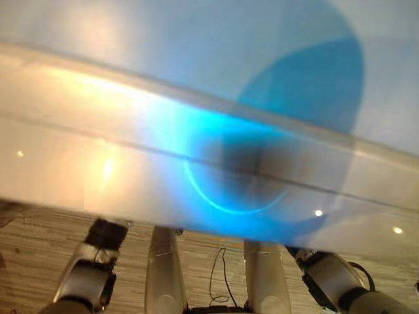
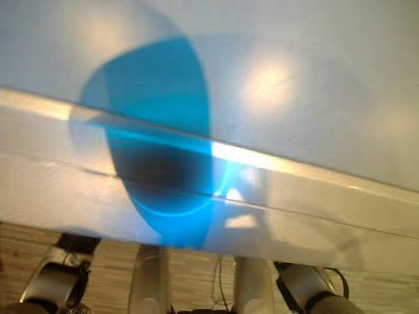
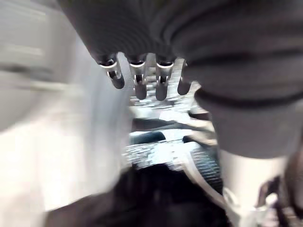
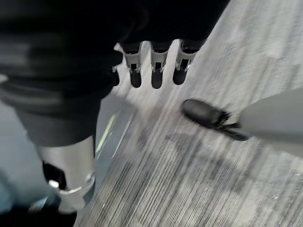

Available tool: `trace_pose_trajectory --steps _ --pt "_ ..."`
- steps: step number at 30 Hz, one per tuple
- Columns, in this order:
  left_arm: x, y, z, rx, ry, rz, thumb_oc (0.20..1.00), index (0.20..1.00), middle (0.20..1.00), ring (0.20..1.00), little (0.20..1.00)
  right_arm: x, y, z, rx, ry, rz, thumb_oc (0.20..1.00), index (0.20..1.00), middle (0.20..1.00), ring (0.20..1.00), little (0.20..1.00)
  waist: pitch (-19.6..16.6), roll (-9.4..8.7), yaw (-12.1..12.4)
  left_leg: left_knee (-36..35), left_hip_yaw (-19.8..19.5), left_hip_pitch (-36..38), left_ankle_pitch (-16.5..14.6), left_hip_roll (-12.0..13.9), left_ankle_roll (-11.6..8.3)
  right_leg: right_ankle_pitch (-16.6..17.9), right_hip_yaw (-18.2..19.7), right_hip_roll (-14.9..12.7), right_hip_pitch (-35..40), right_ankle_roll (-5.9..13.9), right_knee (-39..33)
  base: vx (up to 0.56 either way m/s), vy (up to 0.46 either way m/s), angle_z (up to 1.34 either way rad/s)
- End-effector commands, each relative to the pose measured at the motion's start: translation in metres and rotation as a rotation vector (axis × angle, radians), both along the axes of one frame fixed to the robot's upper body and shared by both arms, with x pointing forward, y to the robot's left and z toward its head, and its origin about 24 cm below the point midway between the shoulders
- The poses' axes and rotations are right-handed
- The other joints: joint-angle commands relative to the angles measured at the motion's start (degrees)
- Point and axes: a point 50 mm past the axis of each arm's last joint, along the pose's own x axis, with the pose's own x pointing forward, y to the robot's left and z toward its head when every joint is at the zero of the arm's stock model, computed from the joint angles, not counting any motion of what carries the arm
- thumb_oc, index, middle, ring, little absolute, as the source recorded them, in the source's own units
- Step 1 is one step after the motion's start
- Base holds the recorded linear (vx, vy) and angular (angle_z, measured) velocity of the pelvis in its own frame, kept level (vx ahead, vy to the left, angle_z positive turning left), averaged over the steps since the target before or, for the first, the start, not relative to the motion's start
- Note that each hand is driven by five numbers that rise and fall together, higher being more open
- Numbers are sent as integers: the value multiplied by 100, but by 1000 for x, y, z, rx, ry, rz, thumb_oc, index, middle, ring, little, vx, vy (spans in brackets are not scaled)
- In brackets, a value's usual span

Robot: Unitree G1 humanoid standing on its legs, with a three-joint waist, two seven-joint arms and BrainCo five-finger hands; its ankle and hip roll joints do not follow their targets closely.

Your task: Grab the laundry basket,head to the washer,open it,put in the laundry and shut it.

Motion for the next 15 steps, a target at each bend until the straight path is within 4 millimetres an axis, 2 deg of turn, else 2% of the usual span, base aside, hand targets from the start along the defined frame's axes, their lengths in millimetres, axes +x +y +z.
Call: trace_pose_trajectory --steps 1,2,4,5,6,8,9,14,15 --pt "-5 -12 55 6 -239 -109 1000 1000 1000 1000 1000 1 7 -2 -34 23 -5 1000 1000 1000 1000 1000 306 140 50 538 -257 211 -953 -243 202 -846 -146 -8 771 471 5 -17 61 7" --pt "-12 -19 39 -22 -188 -177 1000 1000 1000 1000 1000 5 13 0 -38 32 -9 1000 1000 1000 1000 1000 311 225 163 558 -258 159 -965 -286 230 -849 -161 -43 747 472 8 -9 55 7" --pt "-22 -26 21 -51 -120 -260 1000 1000 1000 1000 1000 10 20 3 -65 51 -3 1000 1000 1000 1000 1000 311 329 293 637 -279 59 -987 -331 254 -864 -189 -87 720 476 29 -14 82 4" --pt "-22 -26 21 -51 -120 -261 1000 1000 1000 1000 1000 10 20 3 -64 51 -3 1000 1000 1000 1000 1000 311 328 293 646 -282 52 -992 -331 255 -864 -191 -87 718 476 31 -16 84 5" --pt "-27 -31 10 -73 -70 -323 1000 1000 1000 1000 1000 13 24 5 -91 64 6 1000 1000 1000 1000 1000 311 403 402 728 -337 -38 -1022 -352 276 -877 -221 -128 698 485 50 -8 54 4" --pt "-30 -32 8 -77 -57 -344 1000 1000 1000 1000 1000 15 25 6 -101 69 11 1000 1000 1000 1000 1000 311 436 448 759 -357 -75 -1036 -368 286 -885 -231 -139 682 489 60 -4 43 3" --pt "-33 -34 1 -91 -28 -382 1000 1000 1000 1000 1000 20 27 13 -108 61 6 1000 1000 1000 1000 1000 312 501 555 800 -414 -138 -1049 -402 303 -903 -239 -168 662 494 88 1 37 4" --pt "-40 -41 -10 -128 23 -463 1000 1000 1000 1000 1000 30 25 27 -109 44 -19 1000 1000 1000 1000 1000 313 650 751 883 -500 -279 -1059 -474 329 -964 -297 -235 608 508 180 8 42 9" --pt "-42 -45 -12 -150 32 -503 1000 1000 1000 1000 1000 38 22 42 -105 10 -40 1000 1000 1000 1000 1000 312 727 860 902 -548 -327 -1061 -522 345 -997 -343 -270 608 519 222 20 28 12"
